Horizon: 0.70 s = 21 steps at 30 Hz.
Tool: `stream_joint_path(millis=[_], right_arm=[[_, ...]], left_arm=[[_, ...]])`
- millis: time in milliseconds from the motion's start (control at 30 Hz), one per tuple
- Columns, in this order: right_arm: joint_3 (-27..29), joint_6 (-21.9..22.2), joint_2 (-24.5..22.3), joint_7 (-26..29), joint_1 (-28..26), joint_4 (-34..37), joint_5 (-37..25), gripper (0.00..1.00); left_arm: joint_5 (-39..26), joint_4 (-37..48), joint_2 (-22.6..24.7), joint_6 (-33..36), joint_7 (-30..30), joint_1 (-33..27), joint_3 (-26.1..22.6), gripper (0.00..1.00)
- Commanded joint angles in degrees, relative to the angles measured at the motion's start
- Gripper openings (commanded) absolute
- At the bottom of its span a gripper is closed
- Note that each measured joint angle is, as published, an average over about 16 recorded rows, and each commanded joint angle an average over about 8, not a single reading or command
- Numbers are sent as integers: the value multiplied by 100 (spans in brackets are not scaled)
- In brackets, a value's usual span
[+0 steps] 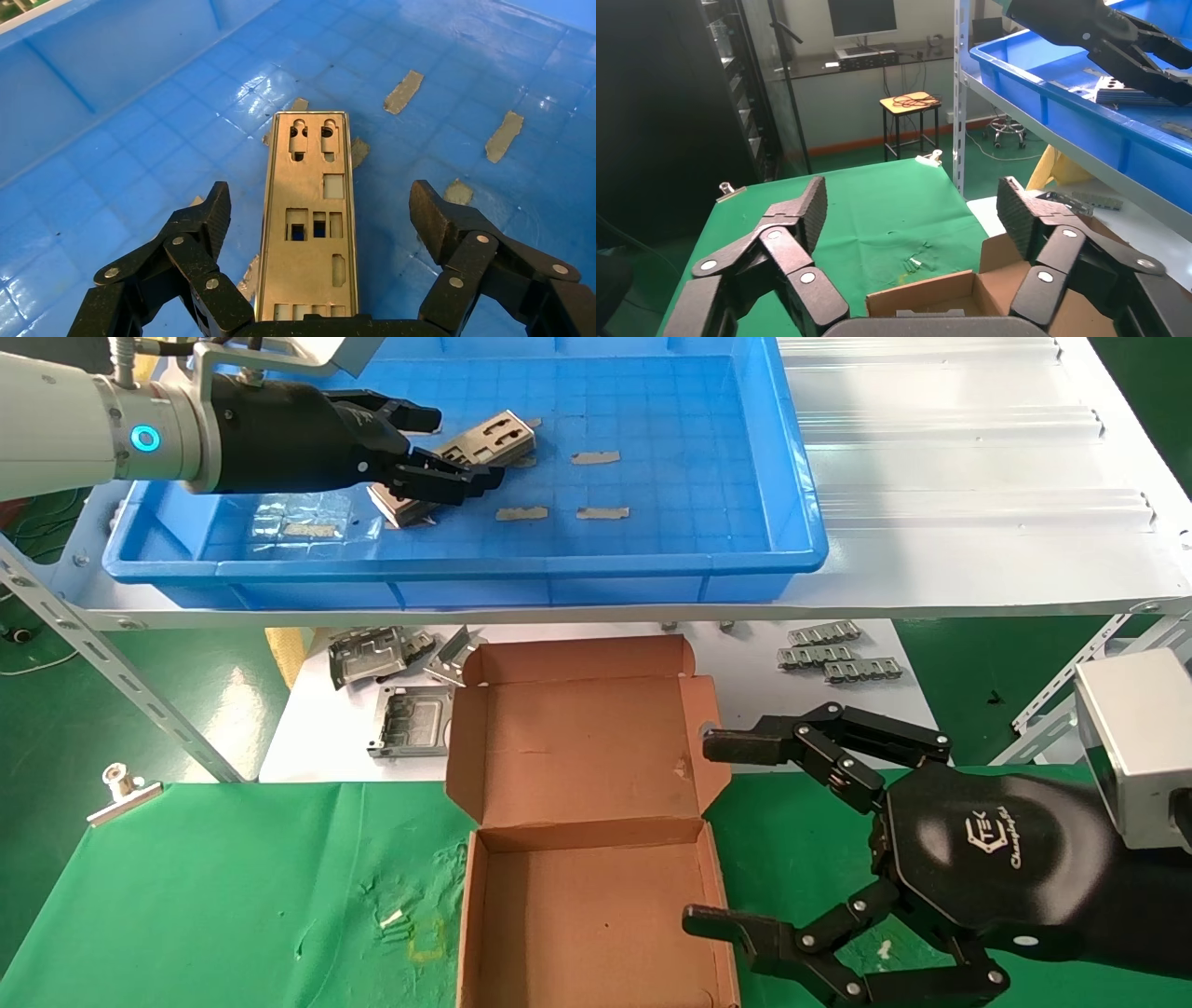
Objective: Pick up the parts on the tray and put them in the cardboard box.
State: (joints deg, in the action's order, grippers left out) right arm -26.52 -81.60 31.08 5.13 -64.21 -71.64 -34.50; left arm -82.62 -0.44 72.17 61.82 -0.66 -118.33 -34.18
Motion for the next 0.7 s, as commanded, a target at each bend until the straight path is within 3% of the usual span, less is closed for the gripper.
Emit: stream_joint_path(millis=[33, 700], right_arm=[[0, 0, 0, 0, 0, 0, 0, 100], [0, 0, 0, 0, 0, 0, 0, 100]], left_arm=[[1, 14, 9, -3, -10, -4, 1, 0], [-22, 46, 46, -1, -84, -33, -16, 0]])
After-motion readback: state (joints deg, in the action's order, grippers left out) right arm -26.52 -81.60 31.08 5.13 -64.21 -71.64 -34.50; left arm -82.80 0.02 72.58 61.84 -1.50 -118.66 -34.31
